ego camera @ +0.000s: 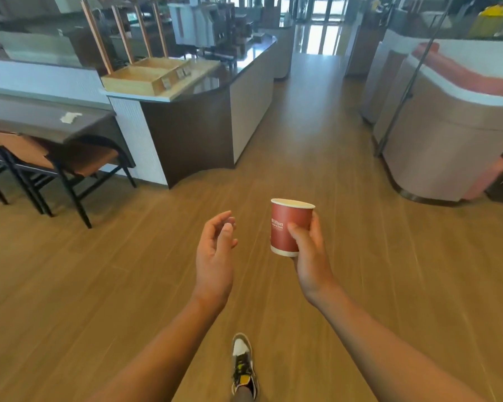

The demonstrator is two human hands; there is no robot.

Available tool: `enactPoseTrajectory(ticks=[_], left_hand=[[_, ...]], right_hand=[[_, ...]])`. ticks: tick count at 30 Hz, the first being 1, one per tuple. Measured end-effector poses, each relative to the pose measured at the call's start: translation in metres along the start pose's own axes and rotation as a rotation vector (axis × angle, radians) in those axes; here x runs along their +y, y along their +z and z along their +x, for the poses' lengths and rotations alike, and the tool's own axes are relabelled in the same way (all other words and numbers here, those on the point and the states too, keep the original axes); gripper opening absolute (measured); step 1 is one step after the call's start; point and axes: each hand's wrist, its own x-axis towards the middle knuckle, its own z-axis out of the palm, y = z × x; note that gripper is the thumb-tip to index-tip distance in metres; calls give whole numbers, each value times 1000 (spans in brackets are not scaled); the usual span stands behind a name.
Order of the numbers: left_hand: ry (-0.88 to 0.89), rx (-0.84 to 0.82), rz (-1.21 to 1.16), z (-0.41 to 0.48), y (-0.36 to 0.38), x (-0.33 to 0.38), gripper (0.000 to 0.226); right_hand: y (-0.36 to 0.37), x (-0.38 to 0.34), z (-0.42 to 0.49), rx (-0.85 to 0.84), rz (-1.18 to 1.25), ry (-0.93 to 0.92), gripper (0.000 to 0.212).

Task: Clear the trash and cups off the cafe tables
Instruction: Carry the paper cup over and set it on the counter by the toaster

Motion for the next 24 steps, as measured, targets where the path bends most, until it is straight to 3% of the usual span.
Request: enactPoseTrajectory(ticks=[9,18,24], left_hand=[[19,-8,-1,243,55,-27,50],[-5,-2,-2,452,109,-44,31],[-9,31,29,592,164,-75,35]], right_hand=[[39,7,241,20,-51,-32,66],[64,12,453,45,-23,-39,61],[63,29,612,22,-9,-25,58]])
